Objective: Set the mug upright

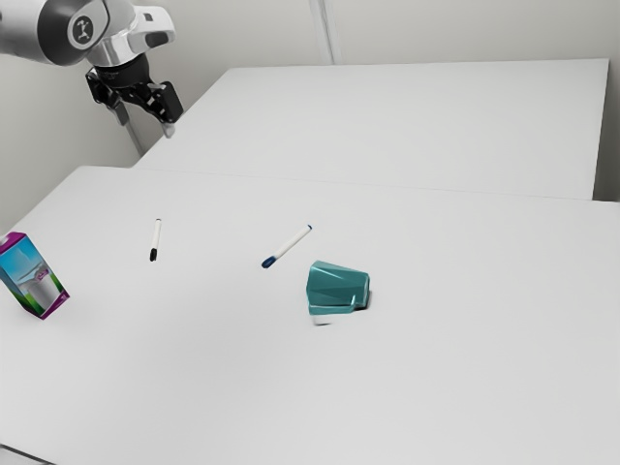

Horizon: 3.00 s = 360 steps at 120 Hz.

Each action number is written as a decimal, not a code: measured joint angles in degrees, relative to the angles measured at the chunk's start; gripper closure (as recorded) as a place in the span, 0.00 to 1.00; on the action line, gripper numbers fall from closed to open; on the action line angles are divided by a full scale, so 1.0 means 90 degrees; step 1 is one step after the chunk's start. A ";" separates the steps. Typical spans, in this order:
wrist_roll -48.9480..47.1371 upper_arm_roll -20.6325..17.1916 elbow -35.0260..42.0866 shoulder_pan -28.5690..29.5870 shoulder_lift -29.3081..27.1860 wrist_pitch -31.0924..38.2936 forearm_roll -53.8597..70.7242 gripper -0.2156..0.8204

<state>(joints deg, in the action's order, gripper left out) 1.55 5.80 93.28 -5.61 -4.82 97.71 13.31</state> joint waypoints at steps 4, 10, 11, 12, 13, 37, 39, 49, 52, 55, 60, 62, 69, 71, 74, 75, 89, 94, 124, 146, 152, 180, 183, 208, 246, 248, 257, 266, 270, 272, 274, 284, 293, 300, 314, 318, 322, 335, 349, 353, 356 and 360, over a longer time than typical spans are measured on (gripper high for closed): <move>0.0008 0.0000 0.0000 -0.0001 -0.0002 0.0003 -0.0002 0.21; 0.0018 0.0001 -0.0001 0.0000 0.0000 0.0008 -0.0003 0.21; 0.0020 0.0001 -0.0001 0.0000 0.0000 0.0009 -0.0003 0.21; 0.0021 0.0001 0.0001 0.0000 0.0000 0.0010 -0.0003 0.21; 0.0022 0.0001 0.0002 0.0001 0.0000 0.0011 -0.0004 0.21; 0.0043 0.0000 0.0021 -0.0007 0.0007 0.0062 -0.0009 0.21; 0.0045 0.0000 0.0023 -0.0007 0.0021 0.0066 -0.0009 0.21; 0.0051 0.0022 0.0021 -0.0010 0.0166 0.0099 -0.0108 0.21; 0.0054 0.0025 0.0020 -0.0005 0.0195 0.0108 -0.0213 0.21; 0.0057 0.0026 0.0021 0.0001 0.0219 0.0113 -0.0353 0.21; 0.0062 0.0033 0.0045 0.0003 0.0258 0.0112 -0.0586 0.21; 0.0063 0.0035 0.0059 0.0005 0.0283 0.0110 -0.0676 0.21; 0.0060 0.0058 0.0179 -0.0008 0.0347 0.0109 -0.1016 0.21; 0.0058 0.0081 0.0245 -0.0026 0.0359 0.0109 -0.1150 0.21; 0.0050 0.0129 0.0368 -0.0064 0.0369 0.0108 -0.1375 0.21; 0.0046 0.0146 0.0413 -0.0076 0.0370 0.0107 -0.1455 0.21; -0.0046 0.0346 0.1019 -0.0175 0.0384 0.0090 -0.2599 0.21; -0.0077 0.0405 0.1233 -0.0178 0.0408 0.0094 -0.2979 0.21; -0.0209 0.0505 0.1685 0.0187 0.1072 0.0141 -0.4738 0.21; -0.0261 0.0498 0.1650 0.0306 0.1749 0.0326 -0.5566 0.21; -0.0272 0.0494 0.1625 0.0302 0.1934 0.0418 -0.5771 0.21; -0.0306 0.0439 0.1544 0.0297 0.2565 0.0919 -0.6601 0.21; -0.0309 0.0432 0.1543 0.0295 0.2611 0.0955 -0.6679 0.21; -0.0327 0.0196 0.1619 0.0293 0.2858 0.1128 -0.7267 0.21; -0.0347 -0.0012 0.1630 0.0289 0.3230 0.1217 -0.8070 0.21; -0.0348 -0.0030 0.1630 0.0287 0.3249 0.1220 -0.8095 0.21; -0.0352 -0.0082 0.1626 0.0281 0.3319 0.1265 -0.8206 0.21; -0.0356 -0.0143 0.1599 0.0267 0.3367 0.1303 -0.8264 0.21; -0.0358 -0.0158 0.1584 0.0261 0.3376 0.1316 -0.8275 0.21; -0.0360 -0.0163 0.1578 0.0258 0.3380 0.1322 -0.8279 0.21; -0.0361 -0.0166 0.1573 0.0256 0.3383 0.1327 -0.8284 0.21; -0.0368 -0.0223 0.1554 0.0224 0.3393 0.1367 -0.8286 0.21; -0.0372 -0.0272 0.1540 0.0206 0.3393 0.1455 -0.8267 0.26; -0.0383 -0.0325 0.1537 0.0197 0.3392 0.1510 -0.8227 0.41; -0.0403 -0.0356 0.1520 0.0192 0.3384 0.1582 -0.8179 0.68; -0.0410 -0.0358 0.1512 0.0188 0.3383 0.1596 -0.8167 0.73; -0.0417 -0.0361 0.1501 0.0186 0.3382 0.1609 -0.8155 0.76; -0.0443 -0.0377 0.1447 0.0172 0.3381 0.1641 -0.8122 0.84; -0.0469 -0.0473 0.1376 0.0165 0.3373 0.1716 -0.8083 0.90; -0.0477 -0.0491 0.1359 0.0165 0.3368 0.1740 -0.8059 0.91; -0.0482 -0.0501 0.1336 0.0164 0.3362 0.1755 -0.8037 0.91; -0.0489 -0.0509 0.1309 0.0164 0.3357 0.1772 -0.8009 0.92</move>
<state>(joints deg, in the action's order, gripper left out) -2.85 1.22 105.06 -4.14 25.39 113.66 -58.77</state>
